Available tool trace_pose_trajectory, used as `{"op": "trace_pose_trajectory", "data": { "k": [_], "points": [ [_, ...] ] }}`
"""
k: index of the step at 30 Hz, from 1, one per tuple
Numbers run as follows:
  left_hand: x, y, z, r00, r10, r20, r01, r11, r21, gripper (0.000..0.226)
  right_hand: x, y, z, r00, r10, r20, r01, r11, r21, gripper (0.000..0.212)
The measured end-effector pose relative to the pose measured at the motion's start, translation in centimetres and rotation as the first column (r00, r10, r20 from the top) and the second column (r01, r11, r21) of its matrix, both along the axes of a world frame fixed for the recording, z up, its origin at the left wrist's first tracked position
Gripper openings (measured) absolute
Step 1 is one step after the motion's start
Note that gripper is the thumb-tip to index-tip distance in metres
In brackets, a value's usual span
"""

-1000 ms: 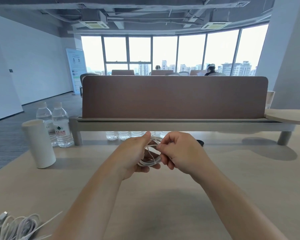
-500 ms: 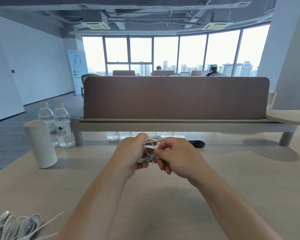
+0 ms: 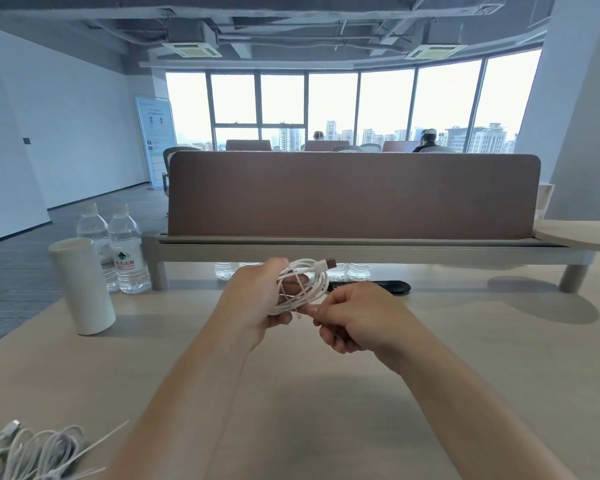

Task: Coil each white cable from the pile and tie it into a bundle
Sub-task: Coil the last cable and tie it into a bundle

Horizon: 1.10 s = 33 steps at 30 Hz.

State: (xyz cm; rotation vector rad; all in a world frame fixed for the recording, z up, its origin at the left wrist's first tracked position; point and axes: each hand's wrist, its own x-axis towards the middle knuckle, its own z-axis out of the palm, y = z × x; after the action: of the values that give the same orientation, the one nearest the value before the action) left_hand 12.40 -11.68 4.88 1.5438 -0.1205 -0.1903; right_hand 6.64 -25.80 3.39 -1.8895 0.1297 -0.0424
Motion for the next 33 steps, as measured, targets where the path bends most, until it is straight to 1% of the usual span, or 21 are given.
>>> {"op": "trace_pose_trajectory", "data": {
  "k": [5, 7, 9, 11, 14, 15, 16, 19, 22, 28, 33],
  "points": [
    [0.0, 0.3, 0.1, 1.0, -0.015, -0.018, 0.014, 0.999, -0.043, 0.031, 0.1, -0.5, 0.1, 0.997, 0.073, -0.003, -0.073, 0.995, 0.061, 0.022],
    [-0.1, 0.4, 0.1, 0.998, -0.055, -0.001, 0.055, 0.997, -0.056, 0.031, 0.0, -1.0, 0.2, 0.994, 0.111, -0.002, -0.11, 0.99, 0.087, 0.019],
    [-0.1, 0.4, 0.1, 0.993, -0.117, 0.026, 0.118, 0.991, -0.065, 0.032, -0.1, -1.3, 0.1, 0.988, 0.155, 0.006, -0.155, 0.985, 0.077, 0.013],
    [0.0, 0.4, -0.1, 0.986, -0.157, 0.046, 0.159, 0.986, -0.041, 0.034, -0.1, -1.6, 0.0, 0.981, 0.192, 0.013, -0.193, 0.979, 0.062, 0.011],
    [0.0, 0.2, -0.1, 0.98, -0.192, 0.055, 0.194, 0.98, -0.049, 0.039, -0.3, -2.2, -0.1, 0.97, 0.244, 0.024, -0.244, 0.969, 0.024, 0.012],
    [-0.2, 0.1, -0.1, 0.979, -0.197, 0.056, 0.2, 0.978, -0.053, 0.039, -0.3, -2.4, -0.2, 0.966, 0.257, 0.032, -0.258, 0.966, -0.002, 0.016],
    [-0.2, 0.0, -0.1, 0.978, -0.198, 0.06, 0.201, 0.978, -0.05, 0.039, -0.4, -2.6, -0.1, 0.963, 0.266, 0.04, -0.265, 0.964, -0.028, 0.02],
    [-0.3, -0.2, -0.2, 0.983, -0.172, 0.071, 0.175, 0.984, -0.042, 0.036, -0.4, -2.8, 0.0, 0.962, 0.266, 0.056, -0.261, 0.962, -0.083, 0.017],
    [-0.3, -0.5, -0.3, 0.989, -0.132, 0.074, 0.135, 0.99, -0.038, 0.033, -0.5, -2.7, 0.0, 0.96, 0.277, 0.043, -0.27, 0.955, -0.125, 0.021],
    [0.0, -0.3, -0.2, 0.994, -0.079, 0.078, 0.078, 0.997, 0.017, 0.033, -0.5, -3.2, 0.0, 0.953, 0.3, 0.044, -0.293, 0.949, -0.113, 0.021],
    [-0.1, 0.1, 0.1, 0.987, -0.152, 0.06, 0.153, 0.988, -0.021, 0.031, -0.1, -3.2, -0.6, 0.942, 0.333, 0.037, -0.33, 0.94, -0.083, 0.014]
  ]
}}
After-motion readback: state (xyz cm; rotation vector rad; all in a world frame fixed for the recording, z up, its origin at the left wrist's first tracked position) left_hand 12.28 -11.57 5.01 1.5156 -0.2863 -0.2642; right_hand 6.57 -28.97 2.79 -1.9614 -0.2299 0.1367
